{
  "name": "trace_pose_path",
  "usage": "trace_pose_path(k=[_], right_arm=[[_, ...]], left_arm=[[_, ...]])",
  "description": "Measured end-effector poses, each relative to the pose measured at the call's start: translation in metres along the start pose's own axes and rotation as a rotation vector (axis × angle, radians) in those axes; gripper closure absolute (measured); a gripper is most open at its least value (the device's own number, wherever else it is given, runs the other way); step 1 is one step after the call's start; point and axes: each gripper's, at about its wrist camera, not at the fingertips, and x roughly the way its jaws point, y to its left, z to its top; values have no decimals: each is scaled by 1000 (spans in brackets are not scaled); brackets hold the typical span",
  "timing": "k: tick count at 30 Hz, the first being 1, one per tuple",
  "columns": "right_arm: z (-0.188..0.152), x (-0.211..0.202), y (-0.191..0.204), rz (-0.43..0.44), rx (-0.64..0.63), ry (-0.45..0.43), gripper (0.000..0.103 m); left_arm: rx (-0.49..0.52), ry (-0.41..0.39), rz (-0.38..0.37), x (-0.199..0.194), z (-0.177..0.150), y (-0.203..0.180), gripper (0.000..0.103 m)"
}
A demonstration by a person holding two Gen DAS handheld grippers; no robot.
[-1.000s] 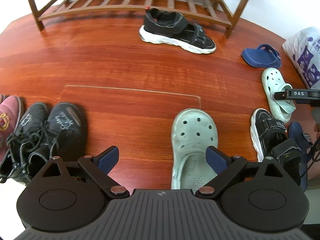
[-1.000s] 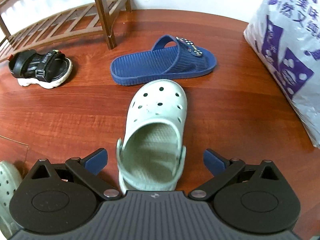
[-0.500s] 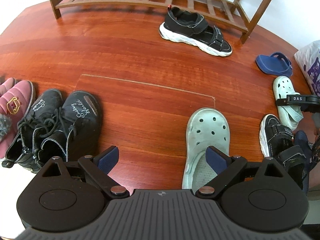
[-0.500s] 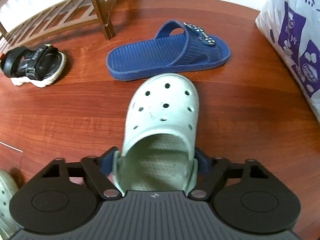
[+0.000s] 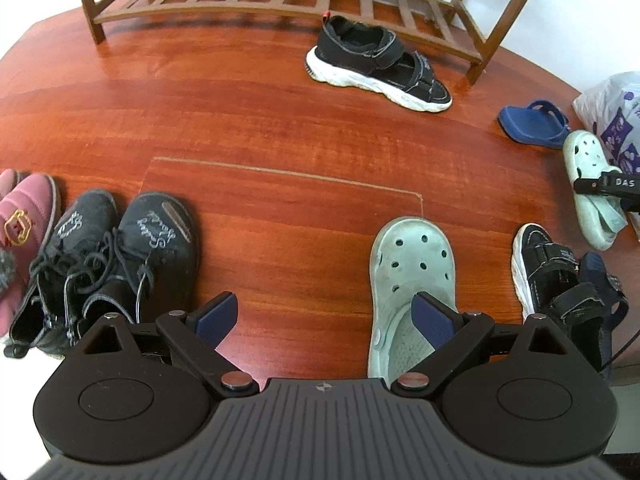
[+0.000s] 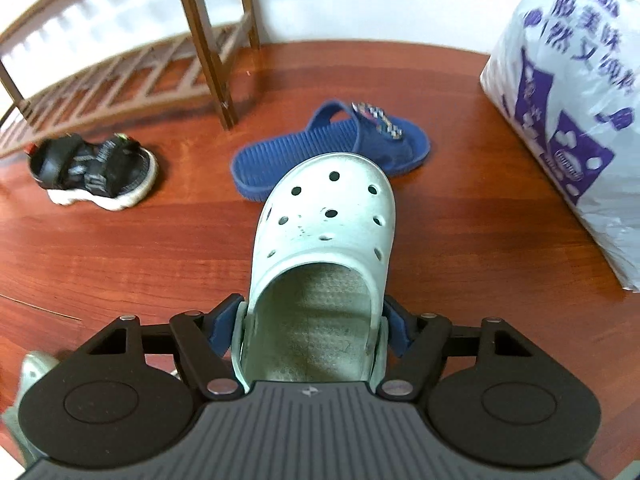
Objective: Organize scattered shoes
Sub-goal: 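Grasp the second mint clog with the right tool and lift it, then set the mint clog beside the first clog with the right tool and open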
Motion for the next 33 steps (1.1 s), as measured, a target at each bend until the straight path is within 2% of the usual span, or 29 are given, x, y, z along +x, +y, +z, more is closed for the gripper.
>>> trace_pose_path(k=[5, 12, 25, 33], right_arm=[[-5, -32, 19, 25, 14, -24, 26], [-23, -62, 57, 78, 32, -10, 25], [-73, -84, 156, 160, 52, 31, 25], [-103, -79, 226, 210, 43, 72, 25]], left_arm=[[38, 3, -30, -1, 3, 5, 8], [108, 5, -77, -8, 7, 20, 8], [205, 17, -111, -22, 14, 67, 8], [267, 21, -125, -29, 12, 93, 8]])
